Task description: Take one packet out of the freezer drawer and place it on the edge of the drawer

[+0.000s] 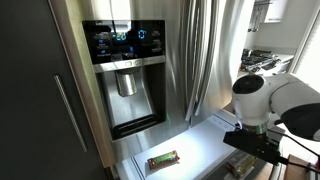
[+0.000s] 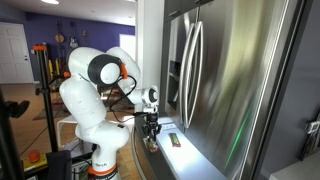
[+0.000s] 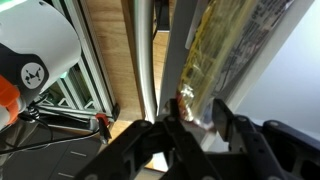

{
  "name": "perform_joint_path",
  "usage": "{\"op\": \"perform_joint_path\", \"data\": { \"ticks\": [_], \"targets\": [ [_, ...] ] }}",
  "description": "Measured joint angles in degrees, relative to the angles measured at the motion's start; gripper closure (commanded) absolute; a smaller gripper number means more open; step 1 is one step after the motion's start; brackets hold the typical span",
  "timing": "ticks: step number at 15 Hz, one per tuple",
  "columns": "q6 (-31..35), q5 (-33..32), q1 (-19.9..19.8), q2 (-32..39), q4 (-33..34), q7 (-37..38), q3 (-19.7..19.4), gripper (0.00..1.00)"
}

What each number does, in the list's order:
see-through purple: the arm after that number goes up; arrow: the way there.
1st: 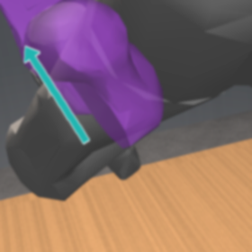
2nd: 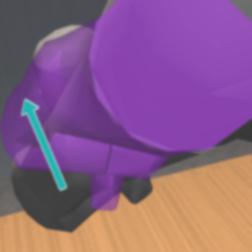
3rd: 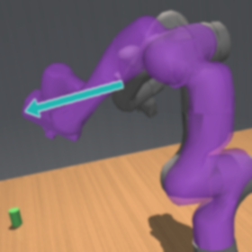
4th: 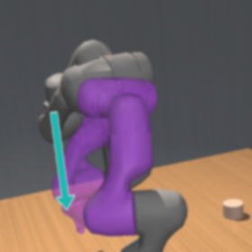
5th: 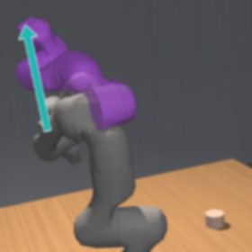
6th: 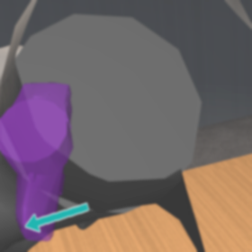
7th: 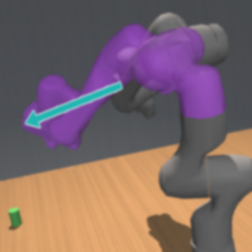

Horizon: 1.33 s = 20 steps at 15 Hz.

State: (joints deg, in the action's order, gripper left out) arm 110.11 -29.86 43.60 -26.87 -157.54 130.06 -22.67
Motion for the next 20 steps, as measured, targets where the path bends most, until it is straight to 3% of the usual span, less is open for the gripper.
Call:
{"op": "perform_joint_path", "data": {
  "ticks": [4,10,15,17,20],
  "targets": [
    [0.00,0.00,2.08,0.01,0.02,-0.35,-2.36,0.01],
    [-0.02,-1.54,3.24,-1.56,0.74,-0.31,-3.50,0.00],
    [-1.19,-5.98,2.85,-10.20,0.76,-0.35,-0.80,0.00],
    [-0.77,-5.08,-0.64,-13.65,0.22,-3.29,3.08,0.00],
    [-0.70,-4.60,-0.08,-18.39,0.85,-9.01,1.94,0.00]
  ]
}}
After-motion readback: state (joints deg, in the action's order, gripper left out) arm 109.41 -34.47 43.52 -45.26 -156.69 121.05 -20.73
